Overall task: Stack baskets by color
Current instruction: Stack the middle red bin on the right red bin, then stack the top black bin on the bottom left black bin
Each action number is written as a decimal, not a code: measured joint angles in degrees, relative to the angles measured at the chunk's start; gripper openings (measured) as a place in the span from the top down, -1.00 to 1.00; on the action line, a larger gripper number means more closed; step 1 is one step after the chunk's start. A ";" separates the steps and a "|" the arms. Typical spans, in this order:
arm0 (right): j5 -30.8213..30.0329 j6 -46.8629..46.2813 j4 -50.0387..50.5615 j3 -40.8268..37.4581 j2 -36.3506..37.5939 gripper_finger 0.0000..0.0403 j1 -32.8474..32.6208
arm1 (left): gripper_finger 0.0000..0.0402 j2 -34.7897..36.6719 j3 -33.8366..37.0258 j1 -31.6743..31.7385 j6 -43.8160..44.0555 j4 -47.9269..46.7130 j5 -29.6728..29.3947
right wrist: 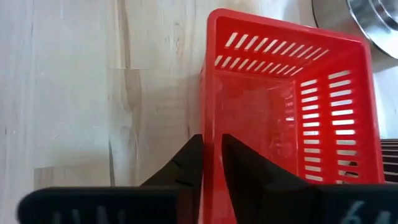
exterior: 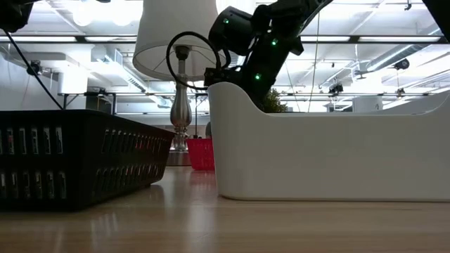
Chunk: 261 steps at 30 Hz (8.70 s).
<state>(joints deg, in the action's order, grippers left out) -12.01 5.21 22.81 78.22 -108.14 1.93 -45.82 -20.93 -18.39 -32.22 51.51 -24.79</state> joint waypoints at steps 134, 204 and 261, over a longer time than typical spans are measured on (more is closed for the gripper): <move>7.32 29.28 4.57 -41.68 52.42 0.69 31.39 | 1.00 0.00 0.31 0.02 0.23 0.61 0.06; -19.58 0.63 -9.02 -43.09 60.37 0.96 -10.34 | 1.00 -28.54 -33.61 0.23 99.39 -103.95 0.57; -19.65 -1.17 -10.32 -45.79 60.36 0.96 -13.44 | 0.39 -32.81 -18.01 6.82 99.19 -83.16 0.50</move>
<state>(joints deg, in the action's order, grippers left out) -31.66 4.04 12.49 32.42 -47.78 -11.51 -78.63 -38.94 -11.57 66.97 -31.65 -24.29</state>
